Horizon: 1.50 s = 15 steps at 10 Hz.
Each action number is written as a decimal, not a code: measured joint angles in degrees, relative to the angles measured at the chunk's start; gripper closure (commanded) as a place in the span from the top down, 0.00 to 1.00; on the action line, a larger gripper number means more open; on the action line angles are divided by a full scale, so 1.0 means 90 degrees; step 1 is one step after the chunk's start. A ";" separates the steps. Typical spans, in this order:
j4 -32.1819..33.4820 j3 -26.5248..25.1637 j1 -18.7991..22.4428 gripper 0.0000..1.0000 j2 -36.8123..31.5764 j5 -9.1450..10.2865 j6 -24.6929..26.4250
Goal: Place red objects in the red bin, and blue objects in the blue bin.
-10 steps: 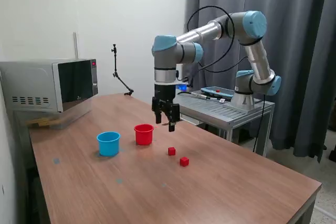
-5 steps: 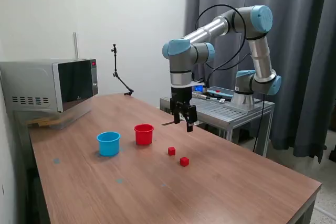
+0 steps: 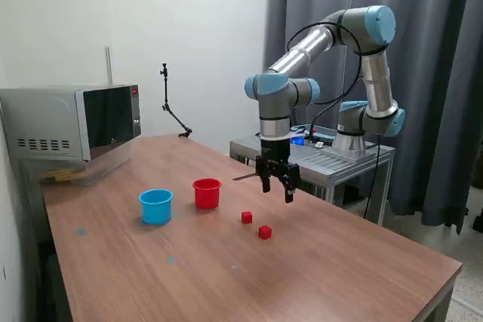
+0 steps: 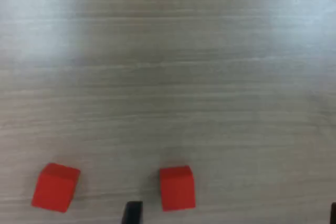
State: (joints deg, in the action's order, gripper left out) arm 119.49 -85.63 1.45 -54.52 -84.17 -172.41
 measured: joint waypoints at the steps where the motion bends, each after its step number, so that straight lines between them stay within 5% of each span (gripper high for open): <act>1: 0.0211 -0.0162 0.0010 1.00 -0.0009 0.0010 -0.0114; 15: 0.1207 -0.0078 -0.0071 1.00 0.0922 -0.0129 -0.0843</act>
State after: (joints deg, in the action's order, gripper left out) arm 130.35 -86.33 0.82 -46.22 -85.34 -180.00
